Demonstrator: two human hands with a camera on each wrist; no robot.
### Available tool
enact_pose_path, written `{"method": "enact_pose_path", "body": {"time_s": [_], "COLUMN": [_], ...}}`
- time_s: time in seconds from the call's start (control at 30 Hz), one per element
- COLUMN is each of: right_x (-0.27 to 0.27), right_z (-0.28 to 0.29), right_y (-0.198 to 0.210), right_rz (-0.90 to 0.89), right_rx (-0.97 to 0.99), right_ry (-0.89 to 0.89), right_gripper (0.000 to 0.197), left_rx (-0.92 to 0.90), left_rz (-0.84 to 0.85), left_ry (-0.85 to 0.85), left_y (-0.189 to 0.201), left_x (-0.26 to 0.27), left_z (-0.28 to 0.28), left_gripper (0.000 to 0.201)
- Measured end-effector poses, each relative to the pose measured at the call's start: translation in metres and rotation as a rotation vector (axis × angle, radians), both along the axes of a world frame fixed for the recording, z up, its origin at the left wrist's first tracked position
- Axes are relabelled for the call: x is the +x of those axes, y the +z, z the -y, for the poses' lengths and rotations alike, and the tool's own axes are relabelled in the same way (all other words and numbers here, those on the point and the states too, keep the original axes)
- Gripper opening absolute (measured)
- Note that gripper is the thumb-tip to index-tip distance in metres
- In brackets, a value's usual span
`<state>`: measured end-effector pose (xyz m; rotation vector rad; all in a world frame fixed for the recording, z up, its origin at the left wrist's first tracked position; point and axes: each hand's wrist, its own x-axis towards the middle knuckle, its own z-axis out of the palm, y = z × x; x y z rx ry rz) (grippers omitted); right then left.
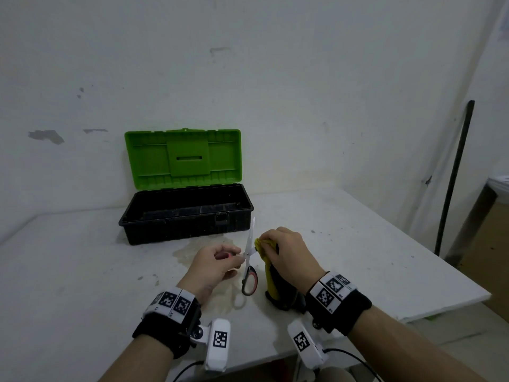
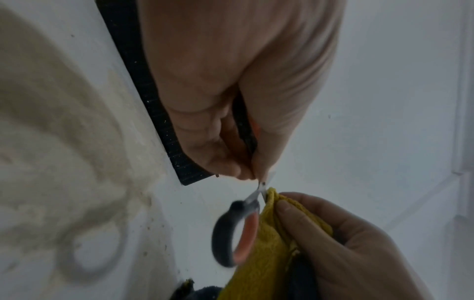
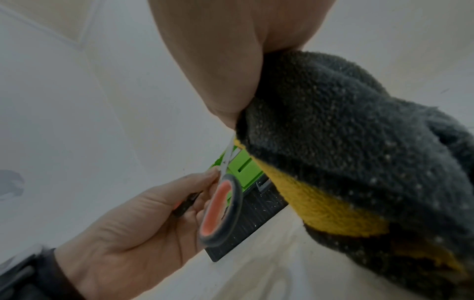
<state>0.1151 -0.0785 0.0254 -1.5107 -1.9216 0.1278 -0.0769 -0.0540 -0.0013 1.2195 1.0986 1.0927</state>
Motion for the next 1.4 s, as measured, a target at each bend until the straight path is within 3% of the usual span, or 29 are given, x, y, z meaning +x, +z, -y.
{"method": "enact_pose_path", "body": {"time_s": [0.2,0.37,0.7,0.87,1.03,1.23,1.4], "right_x": [-0.005,-0.010,-0.027,-0.027,-0.008,-0.026,-0.010], "right_z": [-0.004,-0.006,-0.001,-0.002,-0.020,0.003,-0.013], "right_y": [0.005,0.005,0.004,0.011,0.027,0.016,0.026], "right_rz": [-0.029,-0.043,-0.064,-0.021,-0.069,-0.031,-0.048], "right_rx": [0.061,0.108,0.141,0.076,0.121,0.081,0.121], "right_ry": [-0.013,0.005,0.142,0.102,-0.103,0.150,-0.034], "right_gripper": [0.017,0.016,0.011,0.015,0.015,0.016,0.016], "left_rx": [-0.066,-0.129,0.002,0.063,0.078,0.062,0.093], "left_rz": [0.342,0.515,0.259,0.212,0.192,0.252,0.243], "left_ry": [0.178,0.113,0.152,0.165,0.188,0.155,0.147], "left_y": [0.001,0.006,0.000,0.001,-0.005,-0.003,-0.005], "left_x": [0.010,0.017,0.023,0.022,0.018,0.021,0.018], "left_z": [0.002,0.003,0.011,0.013,0.009,0.006,0.009], "left_gripper": [0.018,0.014,0.029,0.029,0.031,0.030,0.030]}}
